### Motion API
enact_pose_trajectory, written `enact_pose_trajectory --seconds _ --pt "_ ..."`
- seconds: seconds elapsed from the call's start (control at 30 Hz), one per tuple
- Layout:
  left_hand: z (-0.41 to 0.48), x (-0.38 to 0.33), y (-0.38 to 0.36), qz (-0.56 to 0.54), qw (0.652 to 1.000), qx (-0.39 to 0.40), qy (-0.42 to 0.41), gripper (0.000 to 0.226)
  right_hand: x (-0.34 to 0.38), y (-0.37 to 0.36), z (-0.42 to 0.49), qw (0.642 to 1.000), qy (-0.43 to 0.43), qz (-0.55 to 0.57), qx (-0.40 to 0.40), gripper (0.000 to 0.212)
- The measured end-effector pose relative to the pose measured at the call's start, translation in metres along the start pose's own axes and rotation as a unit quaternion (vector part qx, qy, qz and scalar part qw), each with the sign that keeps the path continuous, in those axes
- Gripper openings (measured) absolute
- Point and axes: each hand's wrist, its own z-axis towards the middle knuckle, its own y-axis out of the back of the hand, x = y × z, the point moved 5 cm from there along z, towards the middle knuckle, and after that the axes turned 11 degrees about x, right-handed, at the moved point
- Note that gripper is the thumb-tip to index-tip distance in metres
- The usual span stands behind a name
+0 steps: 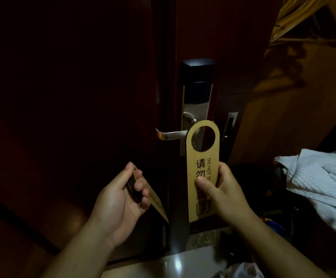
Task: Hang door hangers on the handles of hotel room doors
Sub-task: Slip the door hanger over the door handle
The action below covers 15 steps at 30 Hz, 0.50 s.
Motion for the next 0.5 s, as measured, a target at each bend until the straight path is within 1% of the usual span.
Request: enact_pose_trajectory --seconds 0.03,0.1,0.17,0.27,0.37,0.5 --pt "0.001 0.0 0.0 0.0 1.0 0.001 -0.002 0.026 0.0 0.001 0.001 1.0 -0.001 0.002 -0.013 0.033" --pt "0.002 0.001 0.0 0.006 1.0 0.001 -0.008 0.026 0.001 0.004 0.004 0.999 -0.006 0.003 -0.033 0.022" --pt "0.003 0.001 0.0 0.011 1.0 -0.003 -0.012 0.026 0.003 0.005 0.007 0.999 -0.013 -0.005 -0.048 0.017" --pt "0.003 0.0 0.001 0.003 1.0 -0.01 -0.018 0.025 0.007 0.001 0.014 0.999 -0.011 -0.026 -0.046 0.014" --pt "0.002 -0.001 0.006 0.005 1.0 -0.018 -0.02 0.027 0.01 -0.013 0.024 0.999 -0.017 -0.041 -0.024 0.015" --pt "0.0 -0.001 0.015 -0.002 0.999 -0.035 -0.019 0.026 0.016 -0.036 0.037 0.996 -0.004 -0.087 0.001 0.032"
